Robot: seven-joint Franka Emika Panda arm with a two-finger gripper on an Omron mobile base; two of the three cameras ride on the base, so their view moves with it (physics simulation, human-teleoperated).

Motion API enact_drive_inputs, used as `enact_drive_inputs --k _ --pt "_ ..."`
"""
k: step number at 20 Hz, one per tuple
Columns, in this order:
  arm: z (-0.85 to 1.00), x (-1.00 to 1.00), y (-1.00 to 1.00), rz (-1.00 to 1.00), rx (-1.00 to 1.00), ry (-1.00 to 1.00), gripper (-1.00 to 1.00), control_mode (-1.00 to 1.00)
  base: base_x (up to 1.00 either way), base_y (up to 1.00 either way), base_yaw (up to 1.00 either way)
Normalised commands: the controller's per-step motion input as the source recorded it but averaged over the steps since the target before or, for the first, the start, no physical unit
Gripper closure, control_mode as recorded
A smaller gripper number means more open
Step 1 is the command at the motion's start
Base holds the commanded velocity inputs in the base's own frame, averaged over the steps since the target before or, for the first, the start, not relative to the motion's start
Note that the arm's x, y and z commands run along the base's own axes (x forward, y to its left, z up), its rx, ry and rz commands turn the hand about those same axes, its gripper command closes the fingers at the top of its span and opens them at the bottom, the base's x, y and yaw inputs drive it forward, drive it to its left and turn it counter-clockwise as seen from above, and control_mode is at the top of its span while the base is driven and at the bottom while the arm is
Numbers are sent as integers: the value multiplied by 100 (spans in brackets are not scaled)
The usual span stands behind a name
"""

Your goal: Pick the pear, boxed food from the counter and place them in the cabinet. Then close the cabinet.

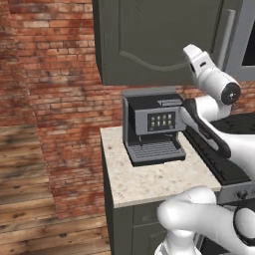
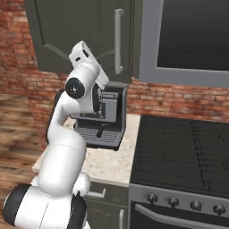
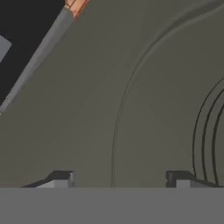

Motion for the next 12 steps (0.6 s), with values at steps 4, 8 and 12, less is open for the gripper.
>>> enact_drive_inputs --k 4,8,12 --pt "0 89 -55 34 0 14 -100 -100 0 0 0" --pt "0 75 -38 30 0 17 -100 -100 0 0 0" --pt "0 13 -2 20 -3 11 -100 -100 0 0 0"
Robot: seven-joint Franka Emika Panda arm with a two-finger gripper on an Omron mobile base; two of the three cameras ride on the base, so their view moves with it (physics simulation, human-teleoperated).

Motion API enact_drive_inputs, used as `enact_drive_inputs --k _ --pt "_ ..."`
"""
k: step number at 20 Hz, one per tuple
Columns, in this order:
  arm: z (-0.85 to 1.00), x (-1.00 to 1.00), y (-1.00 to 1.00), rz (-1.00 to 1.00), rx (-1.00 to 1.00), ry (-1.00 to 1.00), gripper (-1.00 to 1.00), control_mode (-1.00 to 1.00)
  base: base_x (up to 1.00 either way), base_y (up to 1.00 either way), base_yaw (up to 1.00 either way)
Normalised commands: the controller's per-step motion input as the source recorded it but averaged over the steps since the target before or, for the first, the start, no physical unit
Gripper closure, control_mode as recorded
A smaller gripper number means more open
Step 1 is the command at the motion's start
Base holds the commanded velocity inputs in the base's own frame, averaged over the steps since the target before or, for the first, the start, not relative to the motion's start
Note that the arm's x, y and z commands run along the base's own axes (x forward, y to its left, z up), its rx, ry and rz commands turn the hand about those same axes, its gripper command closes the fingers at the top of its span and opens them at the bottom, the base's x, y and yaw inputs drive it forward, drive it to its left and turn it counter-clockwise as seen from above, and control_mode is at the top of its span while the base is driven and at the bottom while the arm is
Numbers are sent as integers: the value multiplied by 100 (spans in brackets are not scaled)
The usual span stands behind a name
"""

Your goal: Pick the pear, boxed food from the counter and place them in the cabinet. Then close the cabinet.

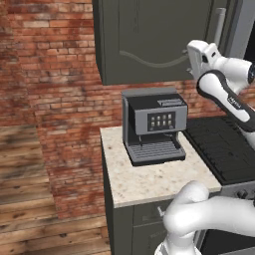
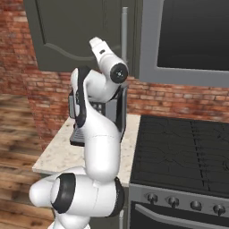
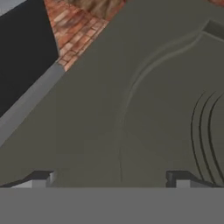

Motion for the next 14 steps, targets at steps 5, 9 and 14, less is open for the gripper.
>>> enact_drive_inputs --k 5,9,14 --pt "0 4 1 14 -9 13 -100 -100 0 0 0" --pt "0 -62 0 5 -11 6 -100 -100 0 0 0" --pt "16 -100 0 0 -11 0 -100 -100 0 0 0"
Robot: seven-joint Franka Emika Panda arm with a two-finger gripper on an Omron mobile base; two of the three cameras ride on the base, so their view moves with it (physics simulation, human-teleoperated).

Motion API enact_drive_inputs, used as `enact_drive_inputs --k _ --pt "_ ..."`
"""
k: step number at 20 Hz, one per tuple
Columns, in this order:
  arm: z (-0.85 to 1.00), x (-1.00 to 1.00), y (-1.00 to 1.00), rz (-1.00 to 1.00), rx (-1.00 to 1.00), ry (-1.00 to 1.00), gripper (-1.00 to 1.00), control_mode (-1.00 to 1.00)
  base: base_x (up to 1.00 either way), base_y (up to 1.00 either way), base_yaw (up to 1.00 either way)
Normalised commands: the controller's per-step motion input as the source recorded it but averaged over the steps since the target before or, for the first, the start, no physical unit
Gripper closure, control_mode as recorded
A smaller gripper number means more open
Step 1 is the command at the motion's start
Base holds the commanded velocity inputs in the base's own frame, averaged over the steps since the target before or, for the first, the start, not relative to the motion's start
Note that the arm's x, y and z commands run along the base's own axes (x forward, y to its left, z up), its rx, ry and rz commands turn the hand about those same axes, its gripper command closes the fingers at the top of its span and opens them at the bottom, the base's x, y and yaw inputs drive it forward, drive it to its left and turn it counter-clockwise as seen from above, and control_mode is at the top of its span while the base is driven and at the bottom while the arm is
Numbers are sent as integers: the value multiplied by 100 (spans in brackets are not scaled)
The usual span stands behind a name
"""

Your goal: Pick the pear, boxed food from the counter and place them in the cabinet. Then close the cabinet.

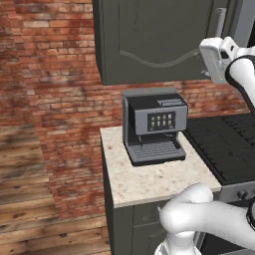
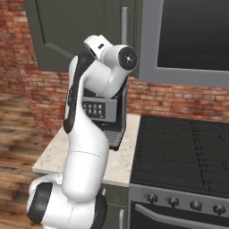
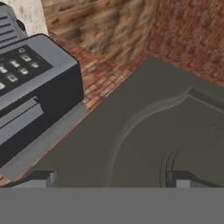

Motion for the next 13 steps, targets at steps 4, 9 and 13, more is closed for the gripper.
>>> enact_drive_inputs --k 4,9,13 --pt "12 -100 0 0 -12 -1 -100 -100 0 0 0" --pt "0 -100 0 0 -13 -2 -100 -100 0 0 0" --pt "-11 -70 0 0 -9 0 -100 -100 0 0 0"
